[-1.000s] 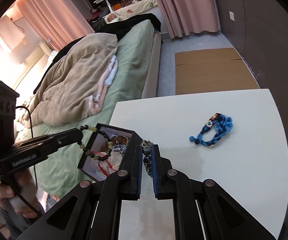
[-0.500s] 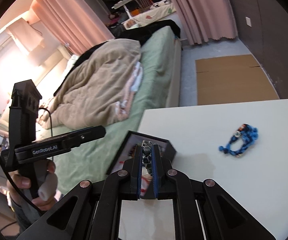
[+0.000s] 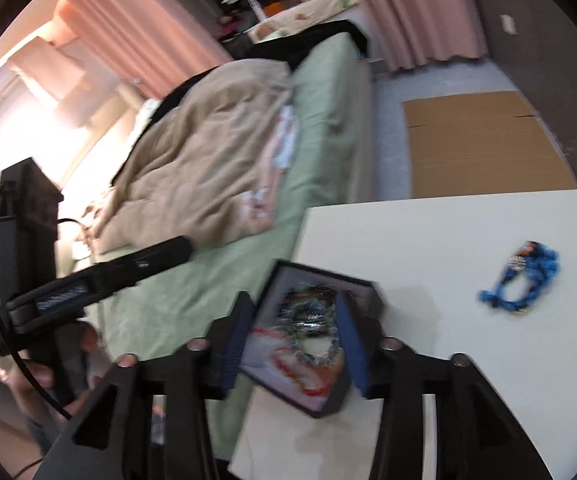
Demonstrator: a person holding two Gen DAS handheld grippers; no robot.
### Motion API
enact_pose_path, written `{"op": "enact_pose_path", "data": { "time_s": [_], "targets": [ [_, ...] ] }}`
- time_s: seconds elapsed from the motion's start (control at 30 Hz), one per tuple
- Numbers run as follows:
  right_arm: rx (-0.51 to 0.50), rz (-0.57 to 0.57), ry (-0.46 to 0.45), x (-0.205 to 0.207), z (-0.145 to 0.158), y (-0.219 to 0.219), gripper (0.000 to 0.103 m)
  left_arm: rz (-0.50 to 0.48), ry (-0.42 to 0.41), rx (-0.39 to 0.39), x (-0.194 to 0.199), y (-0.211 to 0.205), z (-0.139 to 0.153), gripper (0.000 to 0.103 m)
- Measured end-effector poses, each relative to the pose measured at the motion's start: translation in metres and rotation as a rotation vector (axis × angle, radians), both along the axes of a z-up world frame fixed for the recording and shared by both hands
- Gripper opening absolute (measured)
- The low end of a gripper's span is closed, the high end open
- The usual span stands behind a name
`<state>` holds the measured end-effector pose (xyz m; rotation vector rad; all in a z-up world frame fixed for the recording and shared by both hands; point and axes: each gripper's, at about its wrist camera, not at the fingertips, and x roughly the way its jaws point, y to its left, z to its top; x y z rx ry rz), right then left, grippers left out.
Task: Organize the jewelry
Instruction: 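Open both grippers to drop the beaded bracelets into the box, then grasp the blue braided bracelet with the left gripper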
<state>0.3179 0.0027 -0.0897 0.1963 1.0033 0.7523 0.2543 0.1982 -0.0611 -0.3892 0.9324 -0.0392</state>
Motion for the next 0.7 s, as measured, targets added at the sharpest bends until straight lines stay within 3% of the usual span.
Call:
{"op": "enact_pose_path", "data": {
  "time_s": [0.13,0.27,0.7],
  "targets": [
    [0.002,-0.004,0.008,-0.001,0.003,-0.019,0.047,-0.021,0.001,0.006,0.003,-0.007,0.000,0.056],
    [0.006,-0.023,-0.015,-0.004,0.010,-0.040,0.061,-0.049,0.004,0.017,0.006,-0.019,-0.001,0.056],
    [-0.019,-0.173,0.047,0.014,0.002,-0.104,0.062,-0.125,0.030,0.020,0.025,-0.065,-0.007,0.059]
  ]
}}
